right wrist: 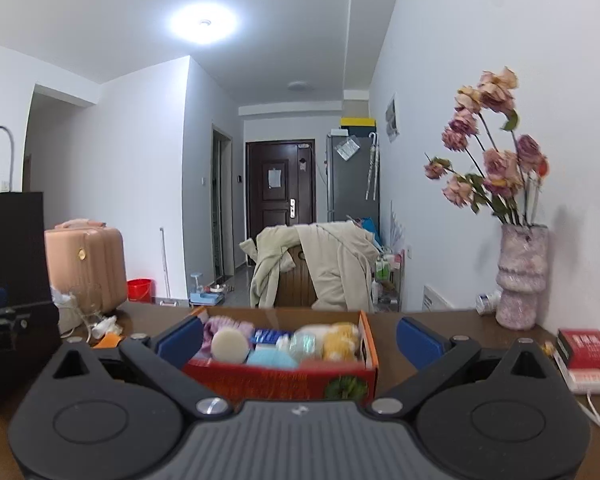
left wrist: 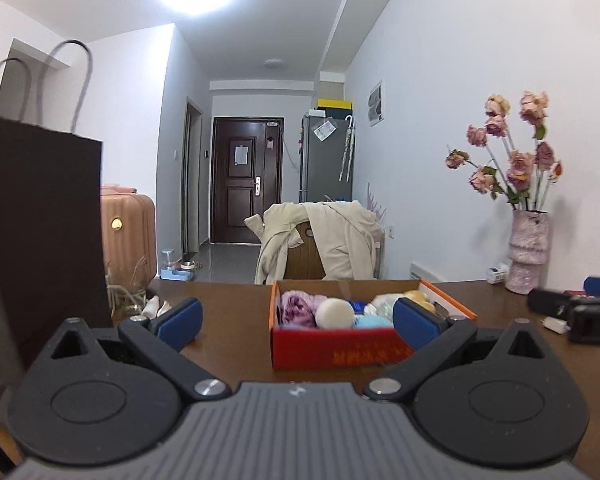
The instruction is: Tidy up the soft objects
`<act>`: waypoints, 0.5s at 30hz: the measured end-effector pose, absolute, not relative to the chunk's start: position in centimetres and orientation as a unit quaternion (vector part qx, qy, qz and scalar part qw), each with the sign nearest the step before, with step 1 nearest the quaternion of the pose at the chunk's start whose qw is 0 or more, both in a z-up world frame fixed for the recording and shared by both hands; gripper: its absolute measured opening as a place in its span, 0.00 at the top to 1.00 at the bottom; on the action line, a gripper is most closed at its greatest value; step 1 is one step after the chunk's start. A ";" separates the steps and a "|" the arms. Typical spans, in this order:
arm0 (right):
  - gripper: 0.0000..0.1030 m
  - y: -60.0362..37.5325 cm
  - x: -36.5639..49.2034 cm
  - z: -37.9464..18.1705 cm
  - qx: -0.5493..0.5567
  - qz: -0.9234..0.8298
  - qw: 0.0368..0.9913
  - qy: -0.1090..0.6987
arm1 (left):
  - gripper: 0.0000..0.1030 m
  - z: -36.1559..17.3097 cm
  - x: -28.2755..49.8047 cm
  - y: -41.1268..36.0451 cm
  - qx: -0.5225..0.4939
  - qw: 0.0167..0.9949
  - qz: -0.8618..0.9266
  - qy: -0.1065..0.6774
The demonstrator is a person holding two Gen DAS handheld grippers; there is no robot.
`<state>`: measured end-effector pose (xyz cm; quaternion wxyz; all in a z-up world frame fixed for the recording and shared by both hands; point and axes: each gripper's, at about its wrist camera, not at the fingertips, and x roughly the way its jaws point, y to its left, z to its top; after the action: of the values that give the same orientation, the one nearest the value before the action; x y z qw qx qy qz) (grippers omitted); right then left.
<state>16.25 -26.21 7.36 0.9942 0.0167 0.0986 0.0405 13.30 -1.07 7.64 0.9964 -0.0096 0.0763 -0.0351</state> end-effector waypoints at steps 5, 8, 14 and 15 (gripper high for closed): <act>0.00 -24.1 10.1 5.5 0.018 0.042 0.992 0.121 | 0.00 6.6 7.2 -0.4 -0.024 0.996 -0.029 0.075; 0.00 -23.4 5.8 4.1 0.049 0.030 0.990 0.126 | 0.00 6.0 3.6 0.2 -0.014 0.998 -0.012 0.060; 0.00 -22.4 2.7 3.5 0.054 0.037 0.989 0.133 | 0.00 5.5 2.1 0.3 0.003 0.997 -0.018 0.072; 0.00 -22.2 2.6 3.6 0.052 0.038 0.989 0.129 | 0.00 5.5 2.3 0.3 0.000 0.997 -0.016 0.074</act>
<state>2.58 -22.20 3.65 0.9895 0.0522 0.1295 0.0380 2.25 0.30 5.53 0.9971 0.0002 0.0737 -0.0163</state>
